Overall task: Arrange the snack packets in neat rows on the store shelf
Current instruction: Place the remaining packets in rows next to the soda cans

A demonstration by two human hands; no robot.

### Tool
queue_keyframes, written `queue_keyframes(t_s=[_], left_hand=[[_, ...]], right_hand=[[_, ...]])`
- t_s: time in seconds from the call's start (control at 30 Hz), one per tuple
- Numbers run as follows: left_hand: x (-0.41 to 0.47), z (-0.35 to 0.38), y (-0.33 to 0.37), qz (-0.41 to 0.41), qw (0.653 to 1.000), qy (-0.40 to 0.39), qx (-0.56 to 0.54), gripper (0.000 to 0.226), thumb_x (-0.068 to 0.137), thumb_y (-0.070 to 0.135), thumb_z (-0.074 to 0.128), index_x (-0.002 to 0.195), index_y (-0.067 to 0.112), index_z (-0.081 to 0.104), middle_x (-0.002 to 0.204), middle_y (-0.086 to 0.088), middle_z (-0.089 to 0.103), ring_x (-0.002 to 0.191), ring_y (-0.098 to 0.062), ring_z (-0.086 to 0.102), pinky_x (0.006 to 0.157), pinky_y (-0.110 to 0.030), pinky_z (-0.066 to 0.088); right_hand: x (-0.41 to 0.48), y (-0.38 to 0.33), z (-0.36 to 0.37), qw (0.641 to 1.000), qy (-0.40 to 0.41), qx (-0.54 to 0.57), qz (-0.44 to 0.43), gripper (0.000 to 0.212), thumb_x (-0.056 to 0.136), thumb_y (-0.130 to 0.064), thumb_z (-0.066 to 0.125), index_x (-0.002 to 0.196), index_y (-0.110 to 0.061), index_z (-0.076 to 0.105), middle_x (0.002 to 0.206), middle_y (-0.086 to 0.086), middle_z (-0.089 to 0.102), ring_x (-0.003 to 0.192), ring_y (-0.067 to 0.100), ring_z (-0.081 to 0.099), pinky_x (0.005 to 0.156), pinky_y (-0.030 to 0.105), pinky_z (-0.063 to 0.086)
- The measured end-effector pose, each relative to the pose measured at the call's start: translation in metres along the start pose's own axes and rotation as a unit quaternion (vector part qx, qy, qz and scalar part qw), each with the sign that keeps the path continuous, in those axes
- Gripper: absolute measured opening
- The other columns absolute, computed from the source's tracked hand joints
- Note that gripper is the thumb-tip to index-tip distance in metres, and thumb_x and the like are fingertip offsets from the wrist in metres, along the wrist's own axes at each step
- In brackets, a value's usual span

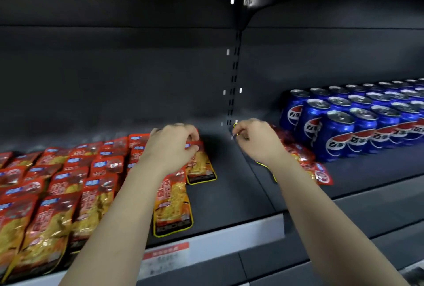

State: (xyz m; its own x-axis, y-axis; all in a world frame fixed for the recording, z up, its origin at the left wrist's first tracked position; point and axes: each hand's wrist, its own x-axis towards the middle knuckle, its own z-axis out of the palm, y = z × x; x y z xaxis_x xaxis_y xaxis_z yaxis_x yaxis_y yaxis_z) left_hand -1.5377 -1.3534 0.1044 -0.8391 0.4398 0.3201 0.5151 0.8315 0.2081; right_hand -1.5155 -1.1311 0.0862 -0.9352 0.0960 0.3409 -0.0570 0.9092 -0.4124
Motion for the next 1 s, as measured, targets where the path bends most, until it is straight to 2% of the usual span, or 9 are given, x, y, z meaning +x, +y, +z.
queue_keyframes(t_s=[0.13, 0.23, 0.37, 0.5, 0.57, 0.7, 0.83, 0.93, 1.0], left_hand=[[0.009, 0.009, 0.014, -0.008, 1.0, 0.005, -0.012, 0.017, 0.086, 0.033, 0.063, 0.103, 0.032, 0.063, 0.105, 0.011, 0.063, 0.104, -0.016, 0.059, 0.09, -0.036, 0.043], [0.02, 0.015, 0.02, -0.01, 1.0, 0.0, -0.011, 0.018, 0.086, 0.032, 0.063, 0.103, 0.032, 0.063, 0.103, 0.013, 0.062, 0.103, -0.014, 0.06, 0.091, -0.036, 0.042], [0.035, 0.022, 0.026, -0.005, 1.0, 0.0, 0.013, 0.019, 0.087, 0.033, 0.061, 0.106, 0.033, 0.061, 0.1, 0.015, 0.058, 0.103, -0.012, 0.059, 0.091, -0.034, 0.036], [0.042, 0.036, 0.03, 0.009, 0.999, 0.029, 0.009, 0.019, 0.089, 0.034, 0.058, 0.108, 0.032, 0.06, 0.104, 0.015, 0.059, 0.102, -0.012, 0.059, 0.091, -0.035, 0.034], [0.042, 0.043, 0.028, 0.013, 0.999, 0.047, 0.003, 0.021, 0.09, 0.036, 0.057, 0.111, 0.032, 0.06, 0.107, 0.013, 0.06, 0.103, -0.013, 0.058, 0.09, -0.035, 0.032], [0.041, 0.044, 0.023, 0.029, 0.997, 0.068, -0.01, 0.023, 0.09, 0.037, 0.058, 0.113, 0.031, 0.061, 0.109, 0.012, 0.061, 0.104, -0.014, 0.059, 0.092, -0.036, 0.032], [0.041, 0.045, 0.024, 0.041, 0.996, 0.075, -0.014, 0.022, 0.092, 0.041, 0.056, 0.11, 0.03, 0.063, 0.105, 0.012, 0.061, 0.099, -0.013, 0.061, 0.092, -0.037, 0.034], [0.037, 0.041, 0.034, 0.038, 0.986, 0.062, -0.149, 0.035, 0.089, 0.056, 0.049, 0.109, 0.031, 0.063, 0.094, 0.018, 0.061, 0.087, -0.002, 0.06, 0.087, -0.034, 0.043], [0.033, 0.036, 0.045, 0.028, 0.953, 0.0, -0.3, 0.048, 0.08, 0.065, 0.052, 0.113, 0.031, 0.06, 0.093, 0.014, 0.064, 0.08, 0.002, 0.061, 0.079, -0.027, 0.047]], right_hand=[[0.006, 0.036, -0.015, 0.998, -0.02, -0.034, 0.052, 0.037, 0.086, -0.001, 0.053, 0.11, -0.021, 0.071, 0.117, 0.01, 0.064, 0.109, 0.031, 0.059, 0.094, 0.04, 0.049], [0.01, 0.059, -0.025, 0.993, -0.05, -0.064, 0.083, 0.044, 0.087, -0.006, 0.055, 0.128, -0.021, 0.059, 0.126, 0.012, 0.058, 0.116, 0.035, 0.054, 0.097, 0.046, 0.048], [0.008, 0.076, -0.032, 0.989, -0.092, -0.023, 0.117, 0.051, 0.087, -0.022, 0.069, 0.134, -0.017, 0.052, 0.124, 0.009, 0.059, 0.112, 0.029, 0.058, 0.094, 0.042, 0.051], [0.012, 0.078, -0.032, 0.991, -0.064, 0.01, 0.117, 0.064, 0.076, -0.021, 0.082, 0.134, -0.016, 0.055, 0.127, 0.008, 0.055, 0.114, 0.028, 0.057, 0.094, 0.04, 0.052], [0.016, 0.08, -0.032, 0.991, -0.06, 0.017, 0.12, 0.058, 0.073, -0.017, 0.084, 0.126, -0.015, 0.061, 0.121, 0.008, 0.057, 0.106, 0.026, 0.06, 0.085, 0.036, 0.054], [0.019, 0.074, -0.035, 0.993, -0.055, 0.058, 0.088, 0.024, 0.08, -0.009, 0.077, 0.101, -0.017, 0.07, 0.106, 0.002, 0.067, 0.091, 0.016, 0.064, 0.067, 0.021, 0.05], [0.018, 0.057, -0.04, 0.993, -0.058, 0.098, 0.026, 0.009, 0.088, -0.012, 0.068, 0.092, -0.02, 0.067, 0.093, -0.003, 0.069, 0.084, 0.012, 0.067, 0.068, 0.023, 0.053], [0.014, 0.043, -0.045, 0.98, -0.071, 0.181, -0.042, 0.008, 0.088, -0.009, 0.068, 0.089, -0.017, 0.068, 0.087, -0.005, 0.07, 0.082, 0.007, 0.067, 0.079, 0.03, 0.056], [0.012, 0.033, -0.046, 0.959, -0.068, 0.268, -0.067, 0.008, 0.087, -0.004, 0.068, 0.089, -0.012, 0.067, 0.086, -0.001, 0.072, 0.079, 0.008, 0.067, 0.078, 0.029, 0.056]])
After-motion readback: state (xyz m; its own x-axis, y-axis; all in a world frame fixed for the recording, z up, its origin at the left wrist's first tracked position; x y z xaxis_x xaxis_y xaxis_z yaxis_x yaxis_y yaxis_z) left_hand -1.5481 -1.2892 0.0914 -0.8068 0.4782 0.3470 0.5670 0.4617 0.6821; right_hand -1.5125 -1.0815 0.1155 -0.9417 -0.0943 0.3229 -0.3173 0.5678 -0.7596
